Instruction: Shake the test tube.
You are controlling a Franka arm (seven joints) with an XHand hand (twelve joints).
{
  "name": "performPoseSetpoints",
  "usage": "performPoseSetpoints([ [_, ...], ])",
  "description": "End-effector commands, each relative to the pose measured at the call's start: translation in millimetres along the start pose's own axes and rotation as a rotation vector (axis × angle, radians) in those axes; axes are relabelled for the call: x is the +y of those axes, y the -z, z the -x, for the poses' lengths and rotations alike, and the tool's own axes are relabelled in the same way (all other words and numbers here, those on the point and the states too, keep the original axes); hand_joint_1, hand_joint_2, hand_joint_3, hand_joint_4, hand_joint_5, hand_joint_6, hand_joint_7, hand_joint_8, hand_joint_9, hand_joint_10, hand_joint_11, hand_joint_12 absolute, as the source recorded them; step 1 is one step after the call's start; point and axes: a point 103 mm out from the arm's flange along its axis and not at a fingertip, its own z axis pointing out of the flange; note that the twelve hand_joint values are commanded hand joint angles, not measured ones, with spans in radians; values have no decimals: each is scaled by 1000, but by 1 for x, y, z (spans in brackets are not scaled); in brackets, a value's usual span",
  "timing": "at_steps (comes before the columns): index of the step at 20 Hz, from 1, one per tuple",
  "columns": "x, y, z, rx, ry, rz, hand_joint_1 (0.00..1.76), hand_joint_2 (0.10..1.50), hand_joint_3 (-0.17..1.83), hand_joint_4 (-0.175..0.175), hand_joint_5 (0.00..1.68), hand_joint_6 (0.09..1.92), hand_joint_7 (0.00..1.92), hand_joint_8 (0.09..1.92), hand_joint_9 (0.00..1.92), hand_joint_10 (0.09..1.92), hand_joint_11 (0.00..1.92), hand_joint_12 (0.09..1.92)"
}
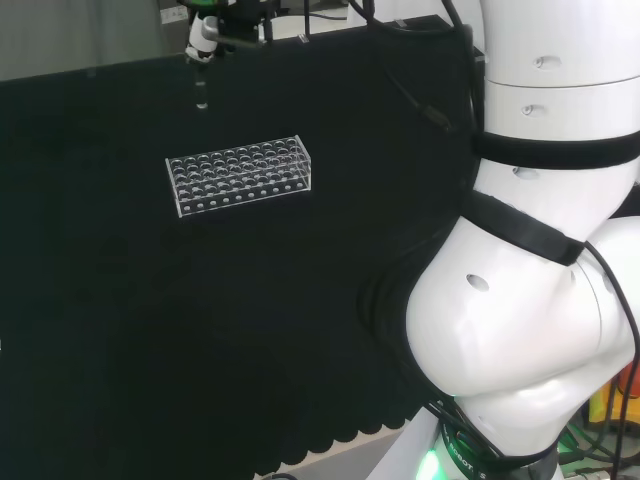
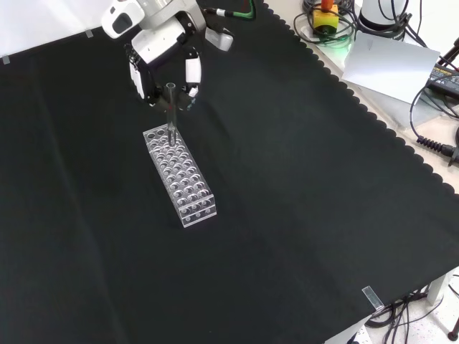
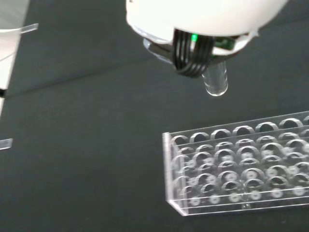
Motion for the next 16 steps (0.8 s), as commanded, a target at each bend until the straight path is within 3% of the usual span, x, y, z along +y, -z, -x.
performPoseSetpoints([
  [1,0,3,16,-7,-21,2,1428,599,742,-175,1228,733,1326,844,1250,610,997,1124],
  [12,-5,28,139,-22,-279,61,1428,599,742,-175,1228,734,1327,843,1249,611,996,1125],
  [16,-8,38,167,-26,-325,79,1428,599,742,-175,1228,734,1327,844,1249,611,996,1126],
])
